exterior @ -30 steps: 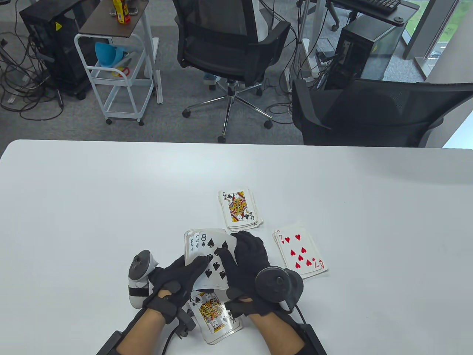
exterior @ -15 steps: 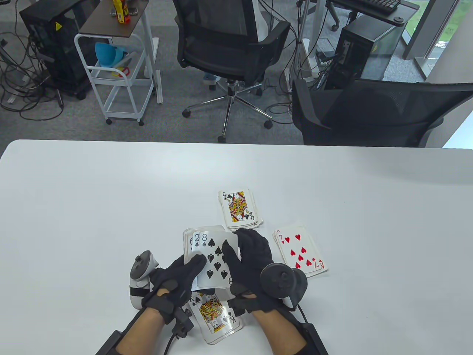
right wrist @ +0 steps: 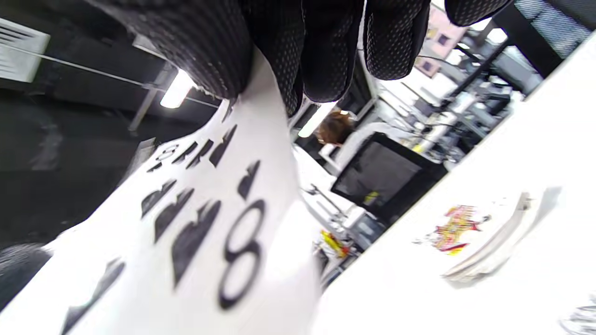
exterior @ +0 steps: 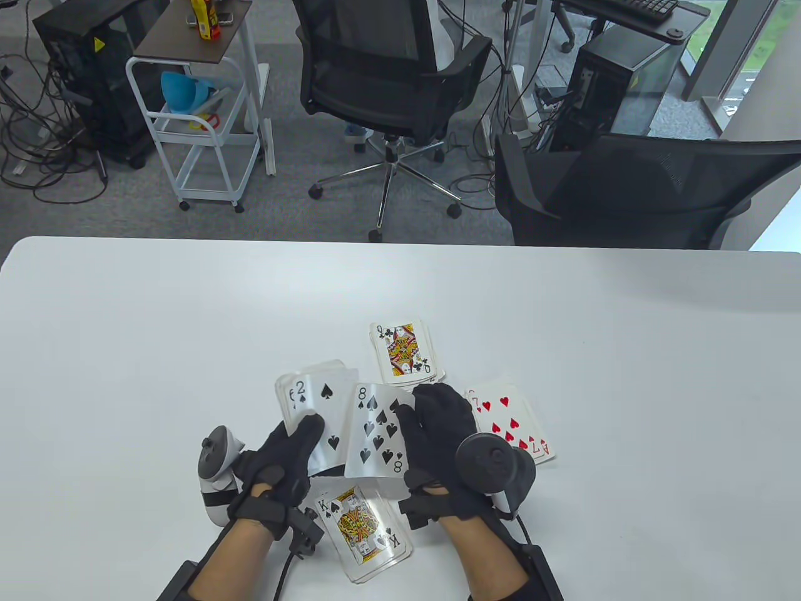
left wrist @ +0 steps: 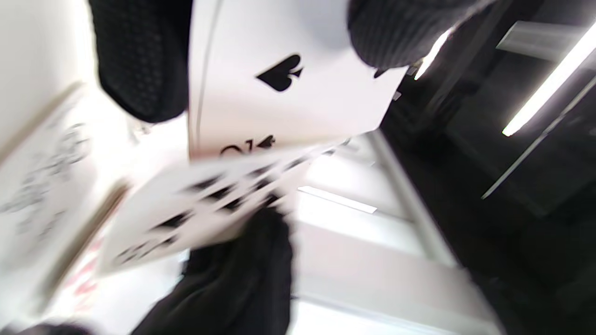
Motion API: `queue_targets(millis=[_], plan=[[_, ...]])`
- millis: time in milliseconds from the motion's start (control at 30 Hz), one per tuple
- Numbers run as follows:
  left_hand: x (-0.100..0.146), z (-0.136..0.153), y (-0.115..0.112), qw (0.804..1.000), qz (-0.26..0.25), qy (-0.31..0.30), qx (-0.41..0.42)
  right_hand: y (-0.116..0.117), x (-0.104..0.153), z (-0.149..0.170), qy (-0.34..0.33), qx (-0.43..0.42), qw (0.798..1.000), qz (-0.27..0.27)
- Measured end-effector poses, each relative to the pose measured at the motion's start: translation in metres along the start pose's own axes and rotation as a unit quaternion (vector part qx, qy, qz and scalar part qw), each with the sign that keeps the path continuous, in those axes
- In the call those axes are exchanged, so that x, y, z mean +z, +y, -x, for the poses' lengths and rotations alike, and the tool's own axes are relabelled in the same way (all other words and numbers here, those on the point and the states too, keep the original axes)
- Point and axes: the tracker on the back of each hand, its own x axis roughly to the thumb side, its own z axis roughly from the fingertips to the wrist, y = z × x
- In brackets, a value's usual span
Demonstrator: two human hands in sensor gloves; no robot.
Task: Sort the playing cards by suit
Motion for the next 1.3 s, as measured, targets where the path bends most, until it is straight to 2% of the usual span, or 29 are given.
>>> queue_targets(millis=[100,200,300,500,600,800,867,967,1133,1300], plan=[[0.003,-0.008,0.008,0.999,-0.018,-0.017,0.029,0.003,-0.007,0.01,0.051,0.014,0.994,-0.094],[0.003,-0.01,0.01,0.999,-0.023,-0.019,0.031,0.016,-0.007,0.008,0.06,0.024,0.979,-0.192],[0.003,-0.008,0.008,0.999,-0.017,-0.015,0.028,0.03,-0.002,-0.001,0.058,0.06,0.96,-0.266],[0.002,-0.006,0.006,1.0,-0.013,-0.009,0.022,0.054,0.008,-0.012,0.042,0.088,0.932,-0.349],[0.002,-0.005,0.005,1.0,-0.011,-0.007,0.018,0.069,0.016,-0.017,0.032,0.128,0.914,-0.382],[0.002,-0.003,0.005,1.0,-0.007,-0.003,0.014,0.092,0.027,-0.021,0.008,0.275,0.897,-0.345],[0.002,-0.002,0.005,1.0,-0.005,-0.001,0.013,0.095,0.029,-0.021,0.011,0.299,0.889,-0.346],[0.002,-0.002,0.004,1.0,-0.004,0.003,0.008,0.092,0.028,-0.022,0.007,0.316,0.889,-0.331],[0.001,0.0,0.003,1.0,0.0,0.006,0.002,0.076,0.023,-0.025,-0.011,0.271,0.921,-0.282],[0.0,0.002,0.002,1.0,0.002,0.008,-0.008,0.05,0.015,-0.026,-0.037,0.18,0.968,-0.172]])
